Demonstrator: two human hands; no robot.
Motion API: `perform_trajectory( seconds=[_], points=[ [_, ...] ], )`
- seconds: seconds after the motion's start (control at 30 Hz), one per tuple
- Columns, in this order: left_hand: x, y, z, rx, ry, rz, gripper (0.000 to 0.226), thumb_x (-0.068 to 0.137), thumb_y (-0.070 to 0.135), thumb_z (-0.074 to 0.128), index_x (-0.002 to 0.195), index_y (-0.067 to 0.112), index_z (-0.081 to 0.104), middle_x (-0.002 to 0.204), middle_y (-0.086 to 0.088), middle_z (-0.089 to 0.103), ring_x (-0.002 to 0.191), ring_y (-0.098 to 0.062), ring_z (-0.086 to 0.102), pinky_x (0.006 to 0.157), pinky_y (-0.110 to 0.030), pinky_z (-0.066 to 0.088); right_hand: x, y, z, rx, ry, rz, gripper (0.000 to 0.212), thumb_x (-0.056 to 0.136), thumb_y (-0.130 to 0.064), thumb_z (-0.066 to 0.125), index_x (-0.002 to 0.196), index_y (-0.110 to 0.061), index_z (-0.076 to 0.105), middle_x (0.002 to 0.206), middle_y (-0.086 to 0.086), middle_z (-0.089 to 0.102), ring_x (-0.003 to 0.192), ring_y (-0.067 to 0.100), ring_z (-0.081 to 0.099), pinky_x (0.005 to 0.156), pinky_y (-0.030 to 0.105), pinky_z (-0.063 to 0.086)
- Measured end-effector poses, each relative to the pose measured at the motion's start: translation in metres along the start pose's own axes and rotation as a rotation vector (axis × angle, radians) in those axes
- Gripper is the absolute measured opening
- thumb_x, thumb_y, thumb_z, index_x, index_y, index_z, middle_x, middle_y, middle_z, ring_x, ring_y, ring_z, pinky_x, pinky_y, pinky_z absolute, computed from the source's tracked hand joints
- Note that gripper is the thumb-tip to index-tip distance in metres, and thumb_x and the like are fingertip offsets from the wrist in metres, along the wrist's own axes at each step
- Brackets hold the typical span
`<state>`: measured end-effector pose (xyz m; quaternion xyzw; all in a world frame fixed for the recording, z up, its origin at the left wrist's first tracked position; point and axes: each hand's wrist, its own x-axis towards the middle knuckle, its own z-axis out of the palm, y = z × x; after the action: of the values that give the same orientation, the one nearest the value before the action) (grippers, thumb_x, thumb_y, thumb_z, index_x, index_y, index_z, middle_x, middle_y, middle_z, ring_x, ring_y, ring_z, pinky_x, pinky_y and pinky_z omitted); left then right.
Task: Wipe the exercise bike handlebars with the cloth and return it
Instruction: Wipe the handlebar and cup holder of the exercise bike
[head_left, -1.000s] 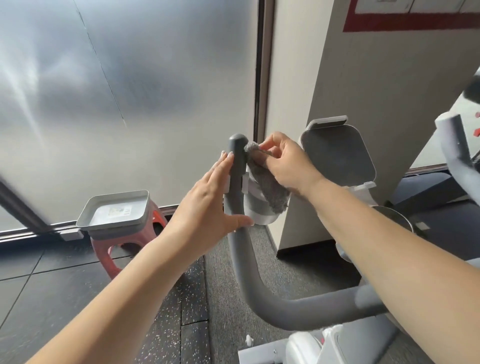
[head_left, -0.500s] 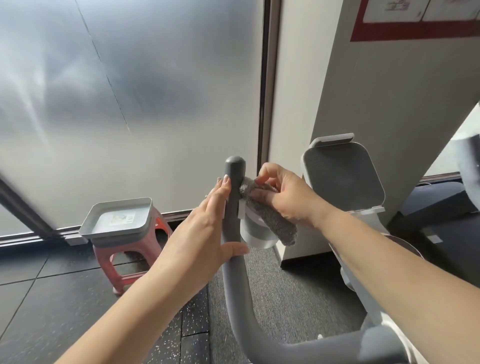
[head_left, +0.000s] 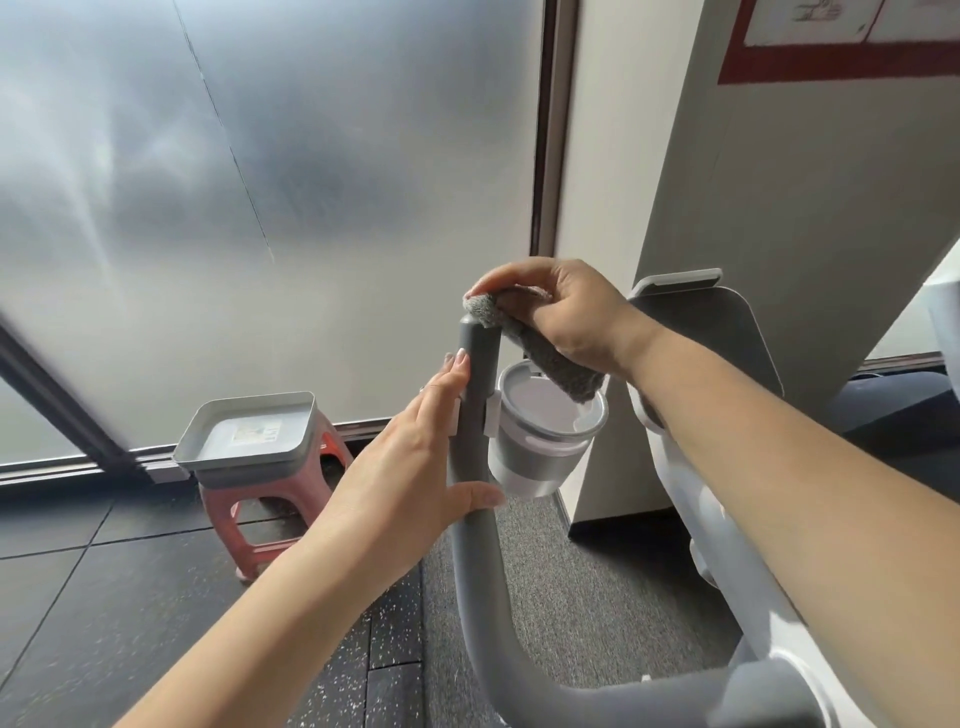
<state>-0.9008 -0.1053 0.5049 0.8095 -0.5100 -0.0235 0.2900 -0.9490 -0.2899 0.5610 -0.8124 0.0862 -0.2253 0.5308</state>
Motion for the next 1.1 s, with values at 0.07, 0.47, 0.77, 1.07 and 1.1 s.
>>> perform_trajectory(
  seconds=[0.07,0.47,0.77,1.07,1.1],
  points=[
    [0.0,0.0,0.001,0.008,0.015,0.005,0.107,0.065,0.035,0.081,0.145,0.03,0.011,0.154,0.018,0.013,0.134,-0.002,0.027,0.09,-0.002,0.014,-0.007,0.001,-0.007,-0.054,-0.008,0.001,0.028,0.089,0.007,0.052,0.094,-0.013,0.069,0.089,-0.005,0.07,0.082,-0.005,0.065,0.084,0.01,0.047],
    [-0.003,0.013,-0.026,-0.699,0.313,-0.075,0.032,0.07,0.029,0.07,0.101,0.032,0.062,0.104,0.011,0.068,0.089,0.006,0.063,0.078,-0.011,0.049,-0.07,-0.011,0.023,0.256,0.152,0.026,0.027,0.081,-0.006,0.068,0.096,-0.018,0.049,0.088,0.006,0.062,0.075,0.012,0.063,0.065,0.028,0.056],
    [-0.008,0.015,-0.016,-1.203,0.321,-0.171,0.021,0.068,0.022,0.07,0.081,0.014,0.055,0.082,-0.011,0.071,0.077,-0.023,0.062,0.075,-0.039,0.049,-0.076,-0.009,0.072,0.445,0.243,-0.005,0.01,0.085,-0.015,0.065,0.09,-0.019,0.057,0.117,0.015,0.059,0.085,0.012,0.064,0.069,0.025,0.054],
    [0.033,-0.024,-0.04,-0.895,0.445,-0.196,0.01,0.084,0.029,0.063,0.086,0.032,0.053,0.097,-0.007,0.065,0.08,-0.02,0.065,0.065,-0.036,0.054,-0.079,0.007,0.055,-0.321,0.397,-0.059,0.045,0.082,-0.029,0.067,0.126,-0.027,0.055,0.125,-0.009,0.045,0.117,0.002,0.046,0.101,0.016,0.038],
    [0.044,-0.028,-0.042,-0.767,0.468,-0.195,0.011,0.082,0.032,0.064,0.089,0.034,0.056,0.104,-0.004,0.063,0.082,-0.018,0.064,0.069,-0.029,0.054,-0.077,0.009,0.052,-0.348,0.391,-0.024,0.051,0.082,-0.025,0.069,0.13,-0.027,0.051,0.128,-0.007,0.044,0.118,0.005,0.046,0.1,0.018,0.038]
  ],
)
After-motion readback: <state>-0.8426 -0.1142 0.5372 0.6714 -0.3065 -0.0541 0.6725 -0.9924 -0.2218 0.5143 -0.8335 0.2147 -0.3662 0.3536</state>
